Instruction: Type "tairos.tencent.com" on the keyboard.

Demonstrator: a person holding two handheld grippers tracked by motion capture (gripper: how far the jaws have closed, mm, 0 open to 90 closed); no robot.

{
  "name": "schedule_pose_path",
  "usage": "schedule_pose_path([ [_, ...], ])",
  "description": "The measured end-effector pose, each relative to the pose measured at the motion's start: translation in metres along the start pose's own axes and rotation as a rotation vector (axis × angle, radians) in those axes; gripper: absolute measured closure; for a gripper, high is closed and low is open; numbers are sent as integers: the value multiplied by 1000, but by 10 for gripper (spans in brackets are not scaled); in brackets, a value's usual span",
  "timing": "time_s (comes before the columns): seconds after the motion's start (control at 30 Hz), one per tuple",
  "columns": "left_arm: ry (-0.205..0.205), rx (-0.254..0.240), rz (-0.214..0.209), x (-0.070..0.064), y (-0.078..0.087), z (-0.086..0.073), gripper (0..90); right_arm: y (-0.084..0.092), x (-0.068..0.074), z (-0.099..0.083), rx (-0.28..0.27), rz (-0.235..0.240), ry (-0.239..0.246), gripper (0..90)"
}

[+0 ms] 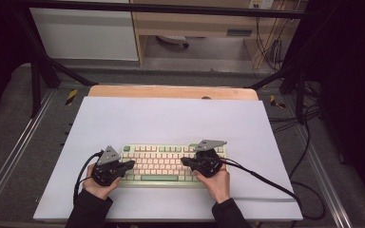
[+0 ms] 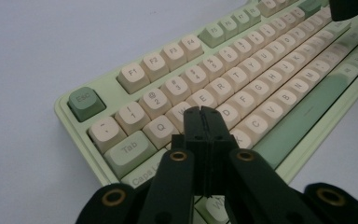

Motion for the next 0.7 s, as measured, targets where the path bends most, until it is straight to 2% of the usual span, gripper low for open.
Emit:
schedule_pose_path([
  [0.2, 2, 4, -4, 1, -1, -1, 900, -14, -2, 5, 29, -31, 6, 900],
  [0.47, 6, 3, -5, 1, -1, -1, 900, -28, -6, 5, 49, -41, -11, 900],
  [0.7, 6, 4, -5, 1, -2, -1, 900, -34, -6, 4, 56, -33, -7, 900],
])
Point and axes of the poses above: each handheld gripper's, and its own axes: y roughly backward along the jaws, z roughly out of its top, x roughly to its left, the point moved 5 cm from there along -y, roughly forward along the jaws, and after that the axes turned 4 degrees about x, right-handed, at the moved point
